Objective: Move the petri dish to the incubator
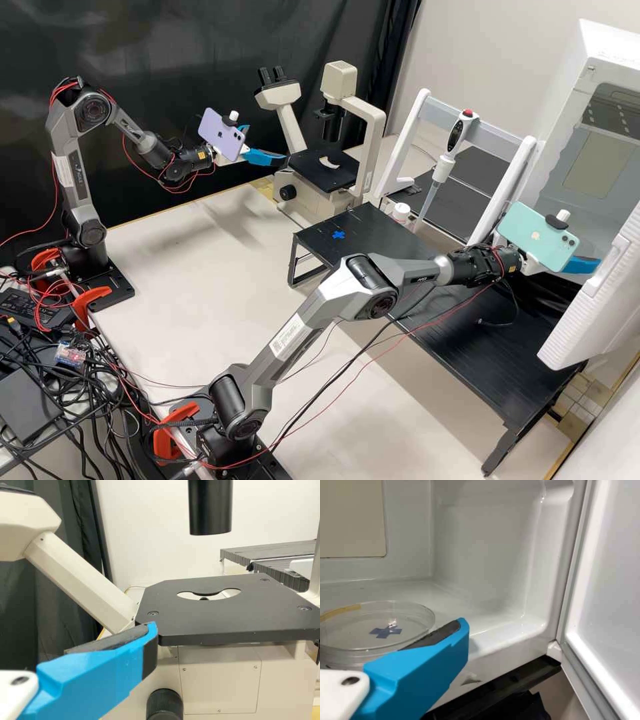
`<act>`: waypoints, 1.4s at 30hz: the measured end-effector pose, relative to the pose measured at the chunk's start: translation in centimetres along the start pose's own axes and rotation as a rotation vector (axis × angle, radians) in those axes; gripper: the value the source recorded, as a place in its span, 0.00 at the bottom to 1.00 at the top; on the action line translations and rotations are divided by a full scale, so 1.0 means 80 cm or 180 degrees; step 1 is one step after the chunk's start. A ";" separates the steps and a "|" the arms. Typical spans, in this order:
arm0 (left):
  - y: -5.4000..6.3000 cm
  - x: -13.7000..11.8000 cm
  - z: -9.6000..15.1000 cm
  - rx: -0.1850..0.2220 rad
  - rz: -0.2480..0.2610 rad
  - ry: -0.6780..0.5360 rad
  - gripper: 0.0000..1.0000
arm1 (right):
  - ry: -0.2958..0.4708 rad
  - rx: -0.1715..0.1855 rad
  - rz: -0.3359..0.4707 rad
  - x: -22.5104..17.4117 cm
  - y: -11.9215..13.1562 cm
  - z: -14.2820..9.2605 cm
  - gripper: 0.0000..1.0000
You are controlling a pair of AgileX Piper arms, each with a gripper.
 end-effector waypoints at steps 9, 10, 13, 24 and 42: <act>0.000 0.000 0.000 0.0000 0.0000 0.0000 1.00 | 0.0091 -0.0030 0.0046 -0.017 0.009 0.017 1.00; 0.000 0.000 0.000 0.0000 0.0000 0.0000 1.00 | 0.0103 -0.0050 0.0043 -0.021 0.012 0.018 1.00; 0.000 0.000 0.000 0.0000 0.0000 0.0000 1.00 | 0.0146 0.0033 0.0123 -0.037 0.026 0.027 1.00; 0.000 0.000 0.000 0.0000 0.0000 0.0000 1.00 | 0.0286 0.0100 0.0344 -0.119 0.059 0.059 1.00; 0.000 0.000 0.000 0.0000 0.0000 0.0000 1.00 | 0.1628 0.0297 0.0745 -0.356 0.028 0.021 1.00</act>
